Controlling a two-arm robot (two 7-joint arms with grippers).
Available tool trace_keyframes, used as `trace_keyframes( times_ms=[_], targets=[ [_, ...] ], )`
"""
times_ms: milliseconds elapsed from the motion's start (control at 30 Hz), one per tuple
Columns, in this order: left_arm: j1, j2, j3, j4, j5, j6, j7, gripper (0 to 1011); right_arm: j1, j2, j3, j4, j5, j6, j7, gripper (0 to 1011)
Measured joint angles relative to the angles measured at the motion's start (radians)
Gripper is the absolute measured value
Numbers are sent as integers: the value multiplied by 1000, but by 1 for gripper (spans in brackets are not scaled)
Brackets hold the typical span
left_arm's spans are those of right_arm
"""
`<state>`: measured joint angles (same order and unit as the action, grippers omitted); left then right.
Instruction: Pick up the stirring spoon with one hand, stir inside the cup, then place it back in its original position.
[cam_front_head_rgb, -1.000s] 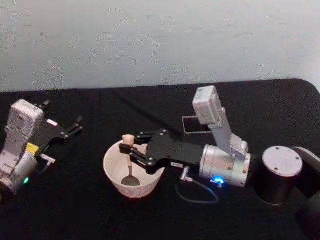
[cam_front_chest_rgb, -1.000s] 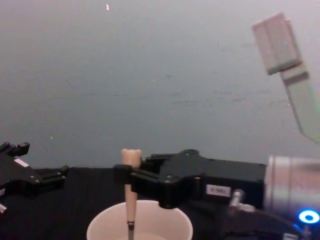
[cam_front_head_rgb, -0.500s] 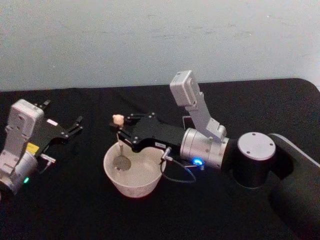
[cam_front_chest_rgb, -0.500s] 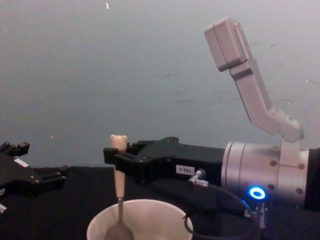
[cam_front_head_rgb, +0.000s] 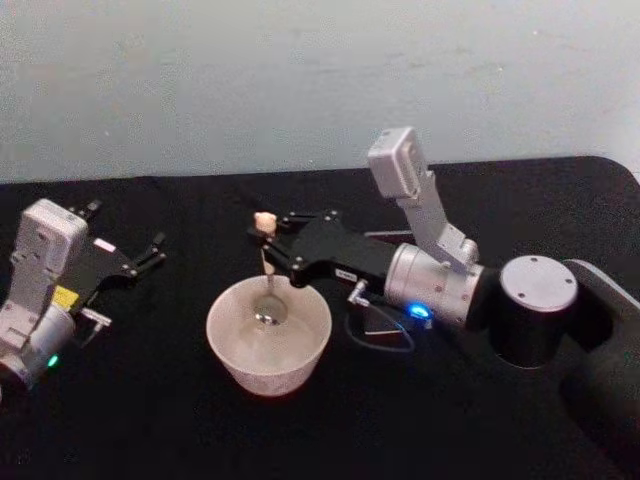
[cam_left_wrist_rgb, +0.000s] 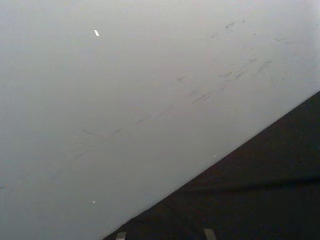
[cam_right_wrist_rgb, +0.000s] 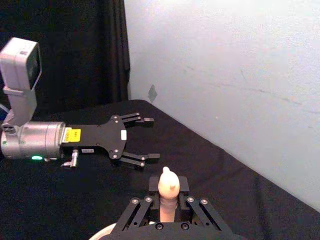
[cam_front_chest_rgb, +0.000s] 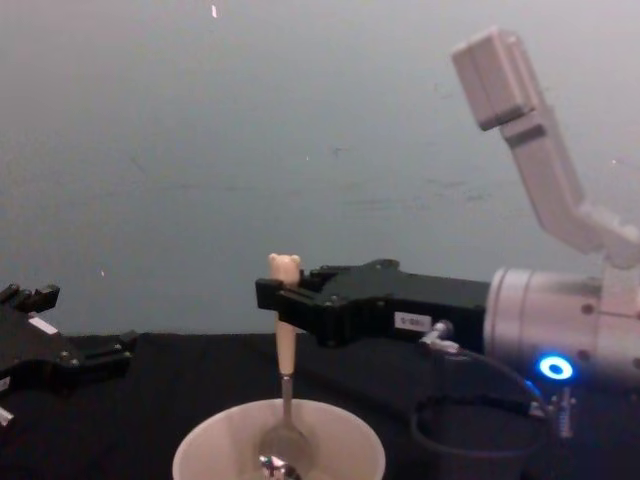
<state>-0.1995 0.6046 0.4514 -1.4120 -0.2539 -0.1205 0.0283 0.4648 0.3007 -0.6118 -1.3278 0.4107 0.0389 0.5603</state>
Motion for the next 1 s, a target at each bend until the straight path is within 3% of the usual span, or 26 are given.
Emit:
trace_keyframes(
  times_ms=[433,533,733,1000],
  targets=[
    [0,0,0,0,0,0,0,1001,-85,97,9,-139,27,22,43,214],
    [0,0,0,0,0,0,0,1001,-92,103,4,-152,29,23,47,214],
    [0,0,0,0,0,0,0,1001,-88,91,-9,-157,28,22,40,214],
    [0,0,0,0,0,0,0,1001,-55,34,-27,-106,11,20,12,214]
  ],
)
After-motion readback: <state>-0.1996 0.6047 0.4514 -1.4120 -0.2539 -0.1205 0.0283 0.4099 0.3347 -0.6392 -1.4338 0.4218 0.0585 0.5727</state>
